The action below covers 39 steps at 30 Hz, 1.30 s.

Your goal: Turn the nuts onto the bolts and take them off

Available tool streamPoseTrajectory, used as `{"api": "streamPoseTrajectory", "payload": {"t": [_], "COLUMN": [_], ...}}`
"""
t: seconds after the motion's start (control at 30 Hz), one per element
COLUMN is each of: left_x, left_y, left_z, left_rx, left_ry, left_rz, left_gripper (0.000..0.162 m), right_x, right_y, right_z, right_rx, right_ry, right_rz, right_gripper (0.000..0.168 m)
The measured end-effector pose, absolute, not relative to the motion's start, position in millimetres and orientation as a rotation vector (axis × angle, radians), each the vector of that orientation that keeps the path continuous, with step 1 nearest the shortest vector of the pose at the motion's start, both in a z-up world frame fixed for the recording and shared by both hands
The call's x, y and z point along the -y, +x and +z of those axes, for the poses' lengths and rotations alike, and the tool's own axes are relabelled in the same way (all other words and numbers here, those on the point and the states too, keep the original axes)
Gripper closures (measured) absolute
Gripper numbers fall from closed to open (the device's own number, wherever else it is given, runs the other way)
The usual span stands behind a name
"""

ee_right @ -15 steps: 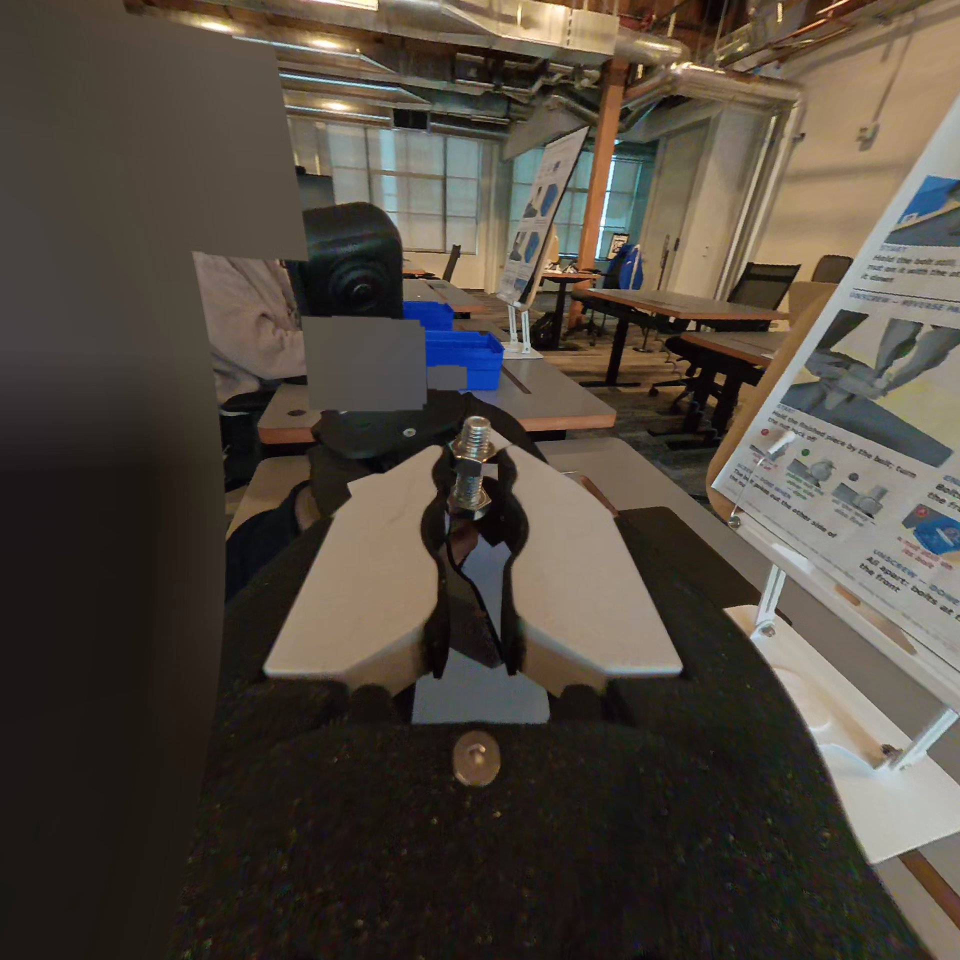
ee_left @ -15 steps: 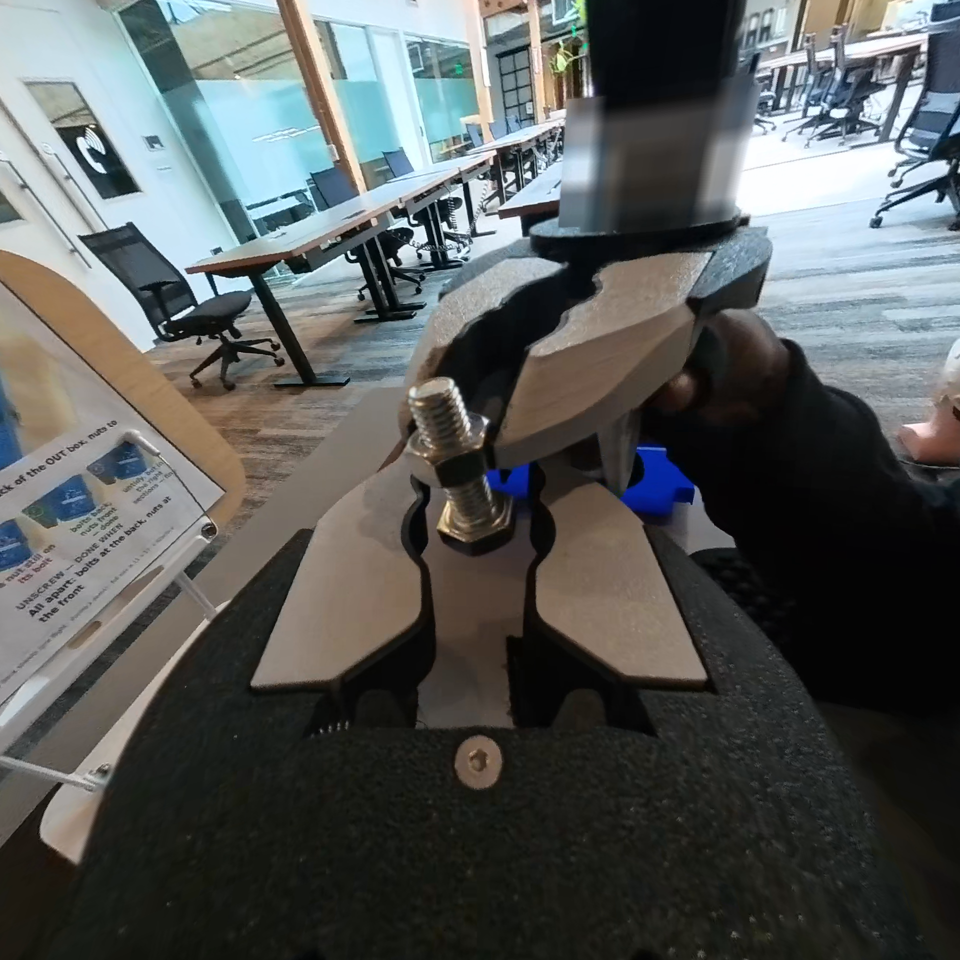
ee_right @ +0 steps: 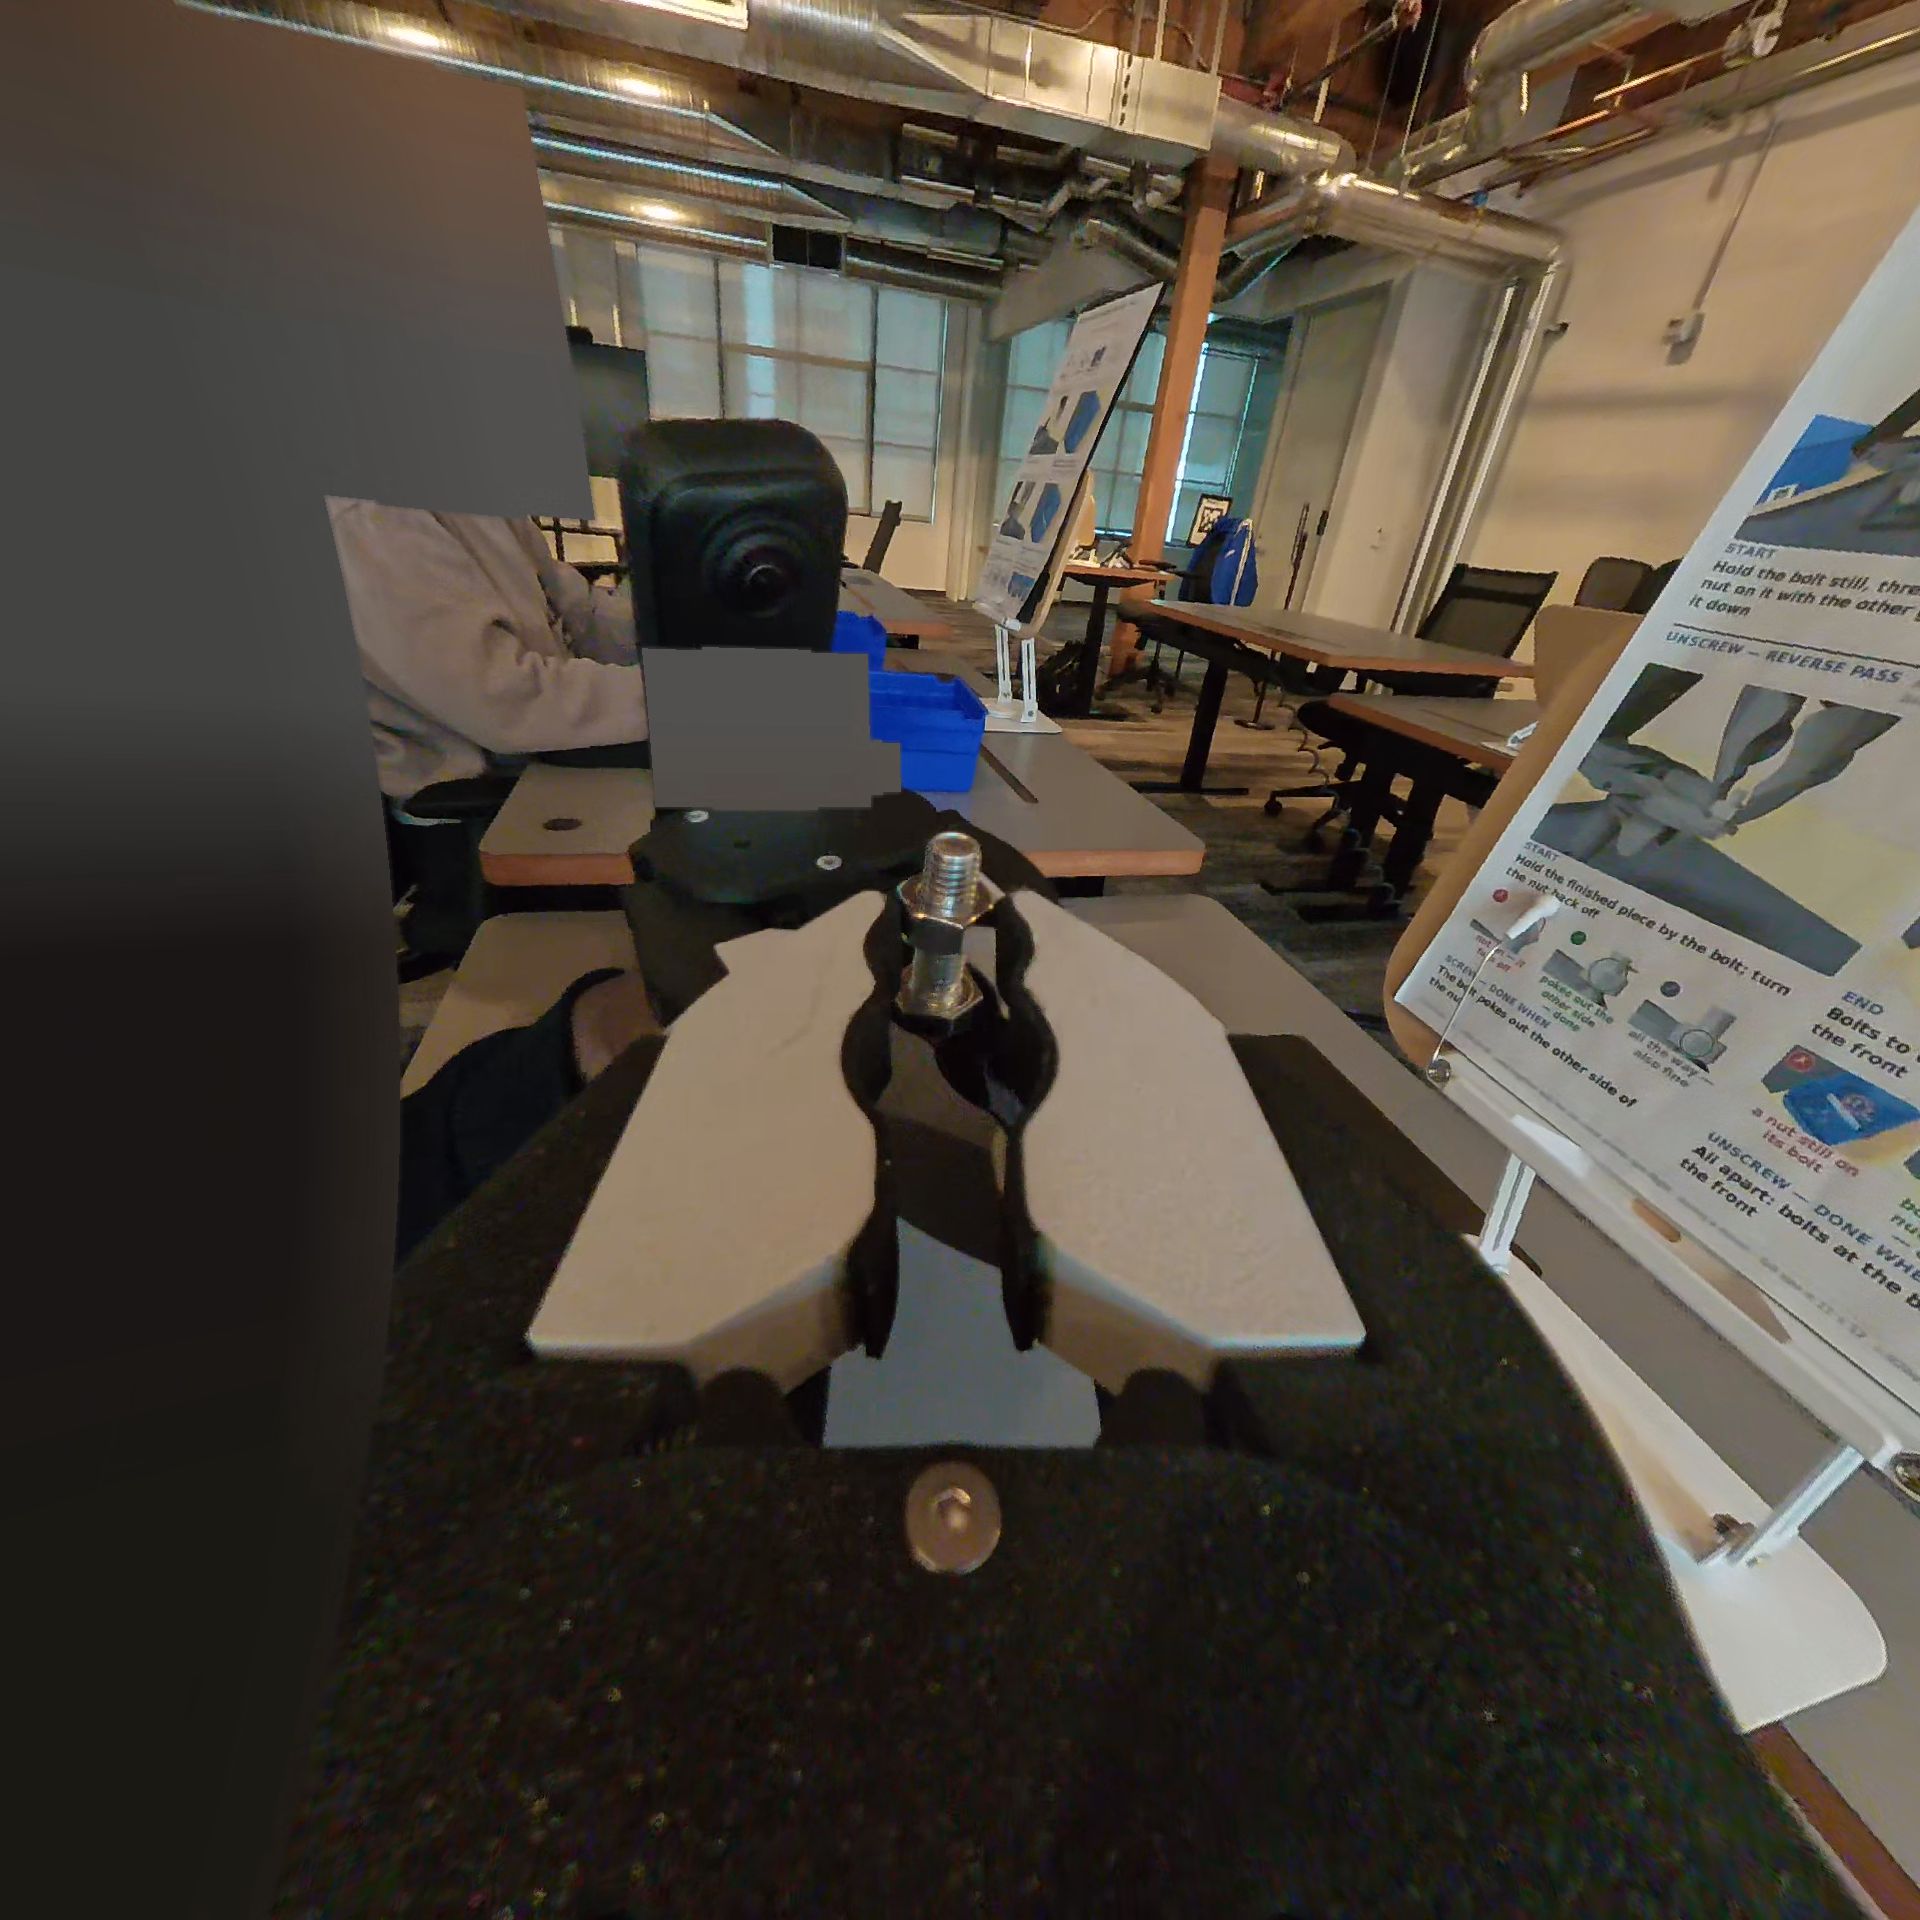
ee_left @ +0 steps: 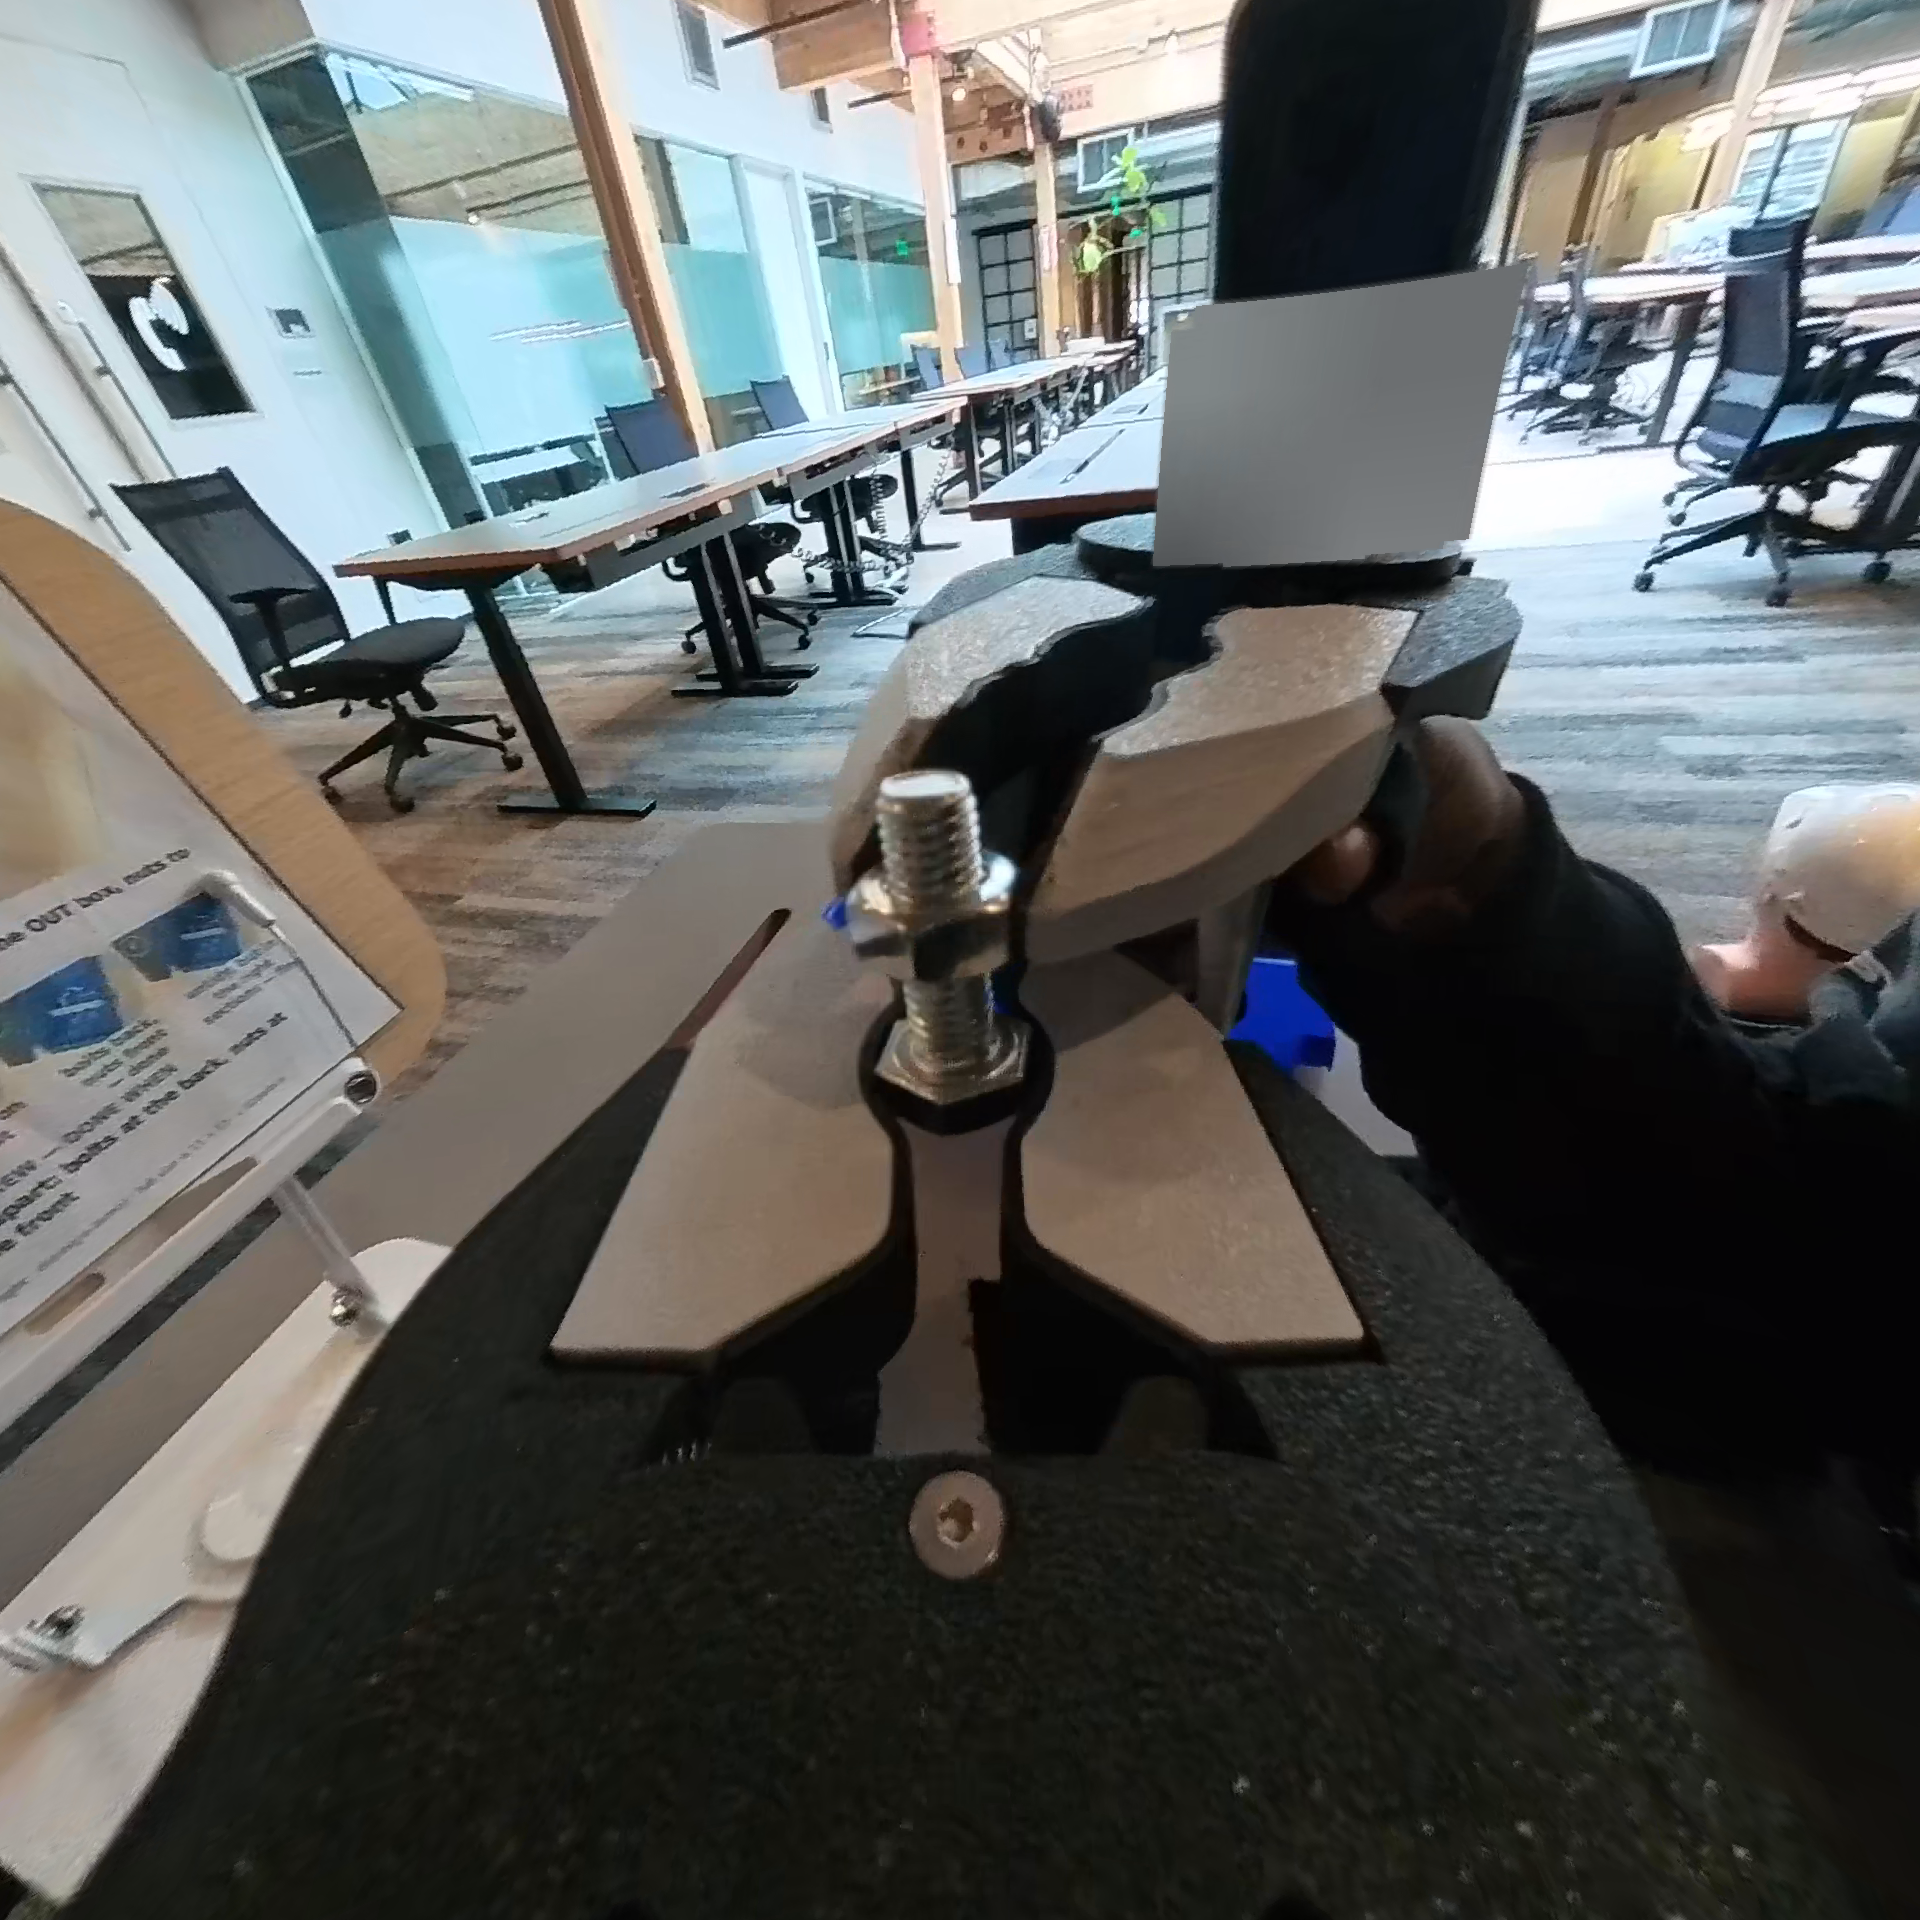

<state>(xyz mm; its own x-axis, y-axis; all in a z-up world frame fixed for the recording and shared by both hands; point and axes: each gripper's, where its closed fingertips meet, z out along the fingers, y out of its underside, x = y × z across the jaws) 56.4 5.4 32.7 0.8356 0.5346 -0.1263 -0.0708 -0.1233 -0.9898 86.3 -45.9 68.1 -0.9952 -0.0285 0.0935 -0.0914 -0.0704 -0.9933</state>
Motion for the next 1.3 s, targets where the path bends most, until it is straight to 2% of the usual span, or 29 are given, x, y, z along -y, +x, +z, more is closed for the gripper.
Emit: {"api": "streamPoseTrajectory", "payload": {"t": [0.73, 0.87, 0.97, 1.1, 1.3], "left_x": [-8, -8, -4, 0, 9], "left_y": [61, 68, 80, 99, 110], "left_z": [27, 29, 14, -17, -72], "left_rx": [0.304, 0.300, 0.305, 0.329, 0.348], "left_ry": [-1.646, -1.557, -1.555, -1.523, -1.415], "left_rz": [0.515, 0.403, 0.351, 0.313, 0.325], "left_gripper": [0.151, 0.152, 0.152, 0.152, 0.152], "right_x": [43, 33, 27, 24, 25], "right_y": [91, 95, 97, 107, 120], "right_z": [64, 75, 80, 63, 4], "right_rx": [2.201, 2.166, 2.149, 2.264, 2.181], "right_ry": [0.157, 0.176, 0.214, 0.241, 0.262], "right_rz": [2.234, 2.259, 2.205, 2.098, 2.222], "right_gripper": [0.152, 0.123, 0.116, 0.096, 0.092]}}
